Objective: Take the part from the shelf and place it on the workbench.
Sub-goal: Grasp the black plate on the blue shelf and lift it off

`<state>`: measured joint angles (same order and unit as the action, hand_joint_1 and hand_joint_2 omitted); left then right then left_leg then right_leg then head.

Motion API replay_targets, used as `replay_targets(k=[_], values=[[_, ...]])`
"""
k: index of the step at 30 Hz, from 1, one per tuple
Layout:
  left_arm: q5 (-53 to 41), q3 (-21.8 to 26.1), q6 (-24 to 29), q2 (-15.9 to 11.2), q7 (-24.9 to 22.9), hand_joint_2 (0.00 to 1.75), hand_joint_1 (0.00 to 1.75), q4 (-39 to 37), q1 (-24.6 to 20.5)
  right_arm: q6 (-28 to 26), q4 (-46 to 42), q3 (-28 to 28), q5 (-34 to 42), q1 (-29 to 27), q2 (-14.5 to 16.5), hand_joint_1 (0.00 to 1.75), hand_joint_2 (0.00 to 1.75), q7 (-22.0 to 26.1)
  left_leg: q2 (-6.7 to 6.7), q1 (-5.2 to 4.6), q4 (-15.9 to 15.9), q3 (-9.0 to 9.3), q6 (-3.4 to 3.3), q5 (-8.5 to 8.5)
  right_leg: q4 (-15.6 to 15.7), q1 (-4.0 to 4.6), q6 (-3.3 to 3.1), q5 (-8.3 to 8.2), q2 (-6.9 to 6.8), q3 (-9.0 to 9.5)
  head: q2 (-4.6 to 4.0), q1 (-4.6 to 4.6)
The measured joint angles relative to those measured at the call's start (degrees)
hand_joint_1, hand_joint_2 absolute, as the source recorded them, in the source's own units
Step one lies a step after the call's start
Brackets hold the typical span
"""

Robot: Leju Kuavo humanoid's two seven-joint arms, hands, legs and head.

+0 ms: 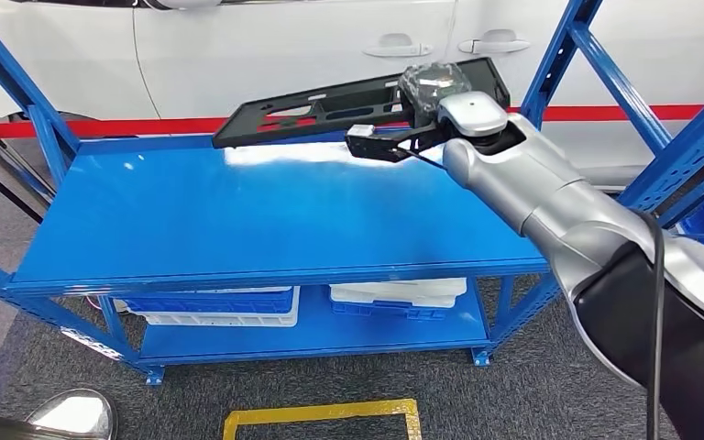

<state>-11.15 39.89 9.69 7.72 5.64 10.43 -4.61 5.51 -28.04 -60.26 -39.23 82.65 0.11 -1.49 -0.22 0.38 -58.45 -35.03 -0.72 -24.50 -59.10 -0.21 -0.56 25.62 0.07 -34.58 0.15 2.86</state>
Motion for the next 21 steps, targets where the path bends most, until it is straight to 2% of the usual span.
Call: replay_targets(k=[5, 9, 15, 21], values=[[0.0, 0.2, 0.0, 0.0, 0.9, 0.00, 0.00, 0.0, 0.0, 1.3, -3.6, 0.1, -2.0, 3.6, -0.5, 1.75, 1.75, -1.0, 0.00, 0.00, 0.0, -0.04, 0.00, 0.00, 0.0, 0.00, 0.00, 0.00, 0.00, -0.05, 0.00, 0.00], [0.0, 0.4, -0.8, 0.0, 2.5, 1.75, 0.00, 0.0, 0.1, 2.0, -6.7, 0.8, -2.2, 5.4, -1.6, 1.75, 1.75, -1.3, -0.01, 0.00, 0.0, -0.07, 0.00, 0.00, 0.0, 0.00, 0.00, 0.00, -0.01, -0.06, -0.01, 0.00], [0.4, 0.9, -1.3, 0.0, 4.2, 1.75, 0.00, 0.0, 0.2, 5.4, -10.8, 2.3, -1.2, 8.3, -2.8, 1.75, 1.75, -1.8, -0.01, 0.00, 0.0, -0.08, 0.00, 0.00, 0.0, 0.00, 0.00, 0.00, -0.02, -0.06, 0.00, 0.00], [0.6, 1.4, -1.4, 0.0, 4.4, 1.75, 0.00, 0.0, 0.2, 5.8, -12.7, 3.1, -1.0, 9.4, -3.5, 1.75, 1.75, -1.8, -0.01, 0.00, 0.0, -0.08, 0.00, 0.00, 0.0, 0.00, 0.00, 0.00, -0.01, -0.06, 0.00, 0.00]])
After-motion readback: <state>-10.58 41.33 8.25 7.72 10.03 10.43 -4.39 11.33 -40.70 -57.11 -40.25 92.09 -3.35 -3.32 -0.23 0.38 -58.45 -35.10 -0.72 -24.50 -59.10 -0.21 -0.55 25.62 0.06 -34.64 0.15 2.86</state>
